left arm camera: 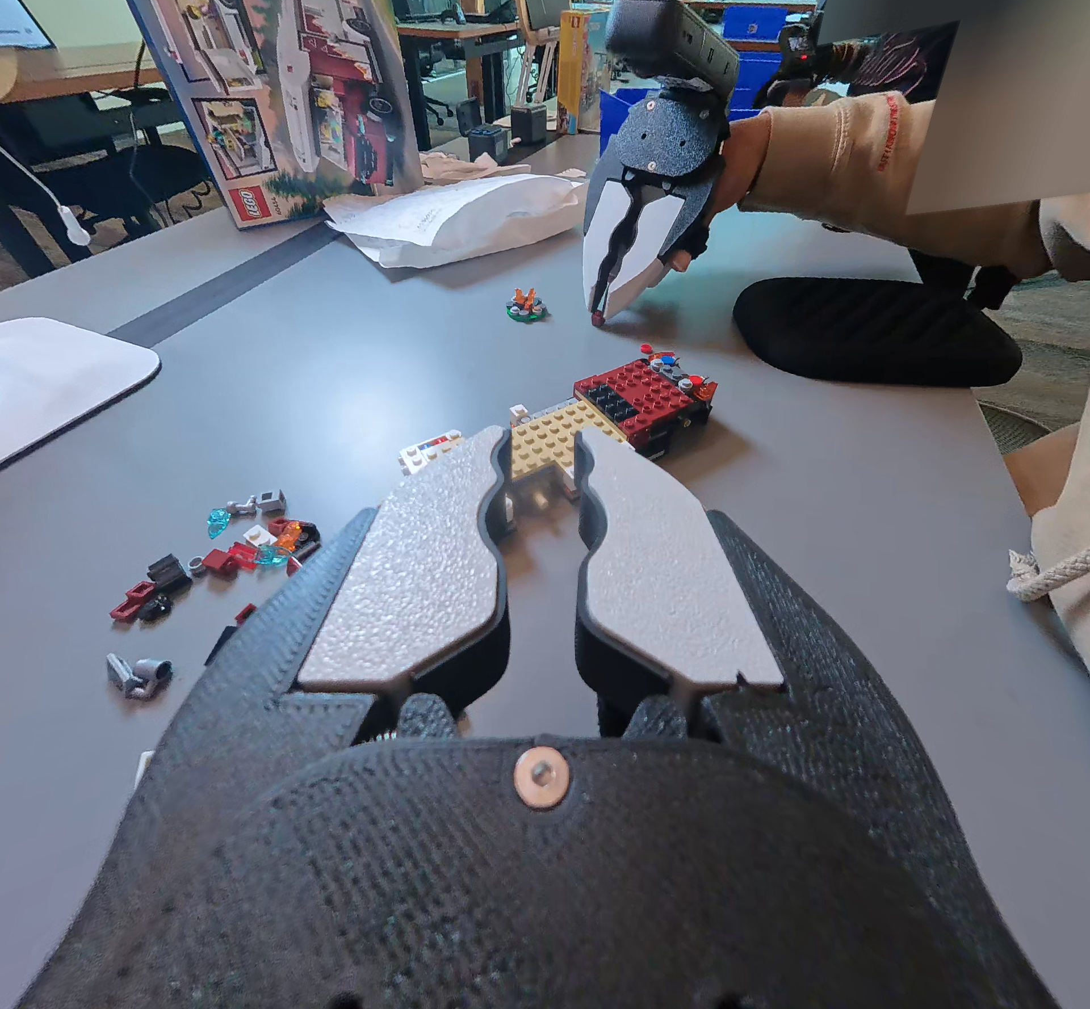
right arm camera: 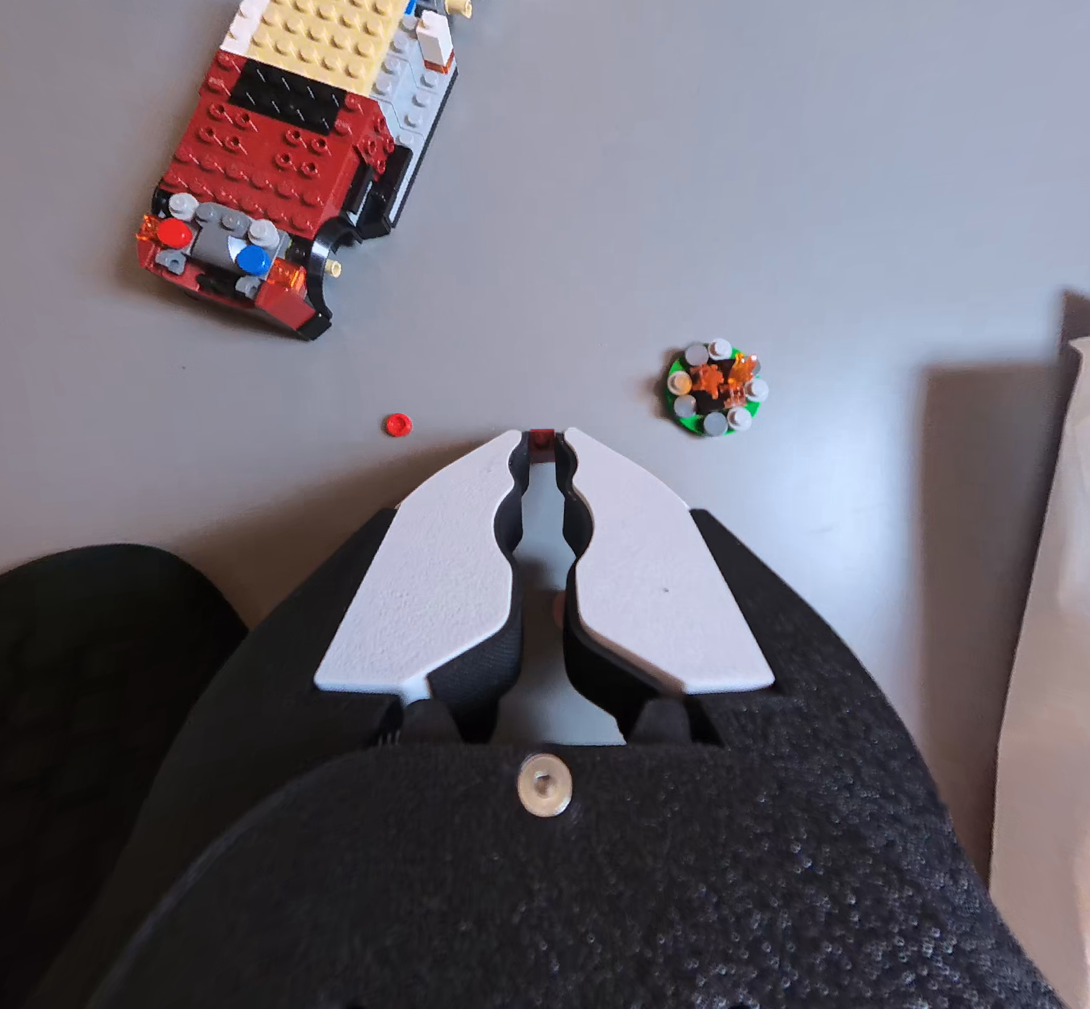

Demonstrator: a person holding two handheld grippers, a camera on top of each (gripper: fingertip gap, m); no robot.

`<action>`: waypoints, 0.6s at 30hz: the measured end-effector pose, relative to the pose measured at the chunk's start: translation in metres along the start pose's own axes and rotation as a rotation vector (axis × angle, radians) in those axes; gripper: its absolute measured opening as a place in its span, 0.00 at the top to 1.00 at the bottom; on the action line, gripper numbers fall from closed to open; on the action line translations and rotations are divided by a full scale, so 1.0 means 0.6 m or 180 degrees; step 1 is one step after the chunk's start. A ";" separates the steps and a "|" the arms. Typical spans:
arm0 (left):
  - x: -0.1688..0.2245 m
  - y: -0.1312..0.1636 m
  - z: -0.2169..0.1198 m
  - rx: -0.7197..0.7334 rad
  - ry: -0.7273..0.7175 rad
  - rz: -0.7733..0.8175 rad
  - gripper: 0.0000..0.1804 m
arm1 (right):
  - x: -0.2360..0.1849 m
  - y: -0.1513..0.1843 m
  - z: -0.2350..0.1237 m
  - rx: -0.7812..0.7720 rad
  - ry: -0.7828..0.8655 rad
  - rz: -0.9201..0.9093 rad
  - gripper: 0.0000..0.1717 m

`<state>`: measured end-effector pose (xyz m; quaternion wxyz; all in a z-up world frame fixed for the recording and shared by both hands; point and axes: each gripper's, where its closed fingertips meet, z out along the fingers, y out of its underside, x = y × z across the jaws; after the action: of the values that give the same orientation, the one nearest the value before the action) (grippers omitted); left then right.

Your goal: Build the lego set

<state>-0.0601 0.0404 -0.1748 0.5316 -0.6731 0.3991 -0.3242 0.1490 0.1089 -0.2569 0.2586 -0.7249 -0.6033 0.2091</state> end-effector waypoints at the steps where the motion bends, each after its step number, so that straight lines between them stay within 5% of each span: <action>1: 0.000 0.002 0.001 -0.0010 0.0011 -0.0011 0.89 | 0.001 0.005 -0.002 -0.0043 0.0020 0.0010 0.95; 9: 0.003 0.007 0.005 -0.0050 0.0032 -0.0019 0.89 | 0.005 0.016 -0.012 -0.0276 0.0096 -0.0041 0.90; 18: 0.002 0.007 0.004 -0.0048 0.0028 -0.0018 0.89 | -0.088 -0.004 0.012 -0.0627 -0.0384 -0.0442 0.91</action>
<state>-0.0582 0.0398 -0.1792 0.5238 -0.6767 0.4020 -0.3257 0.1333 0.0584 -0.2617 0.1632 -0.6894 -0.6841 0.1737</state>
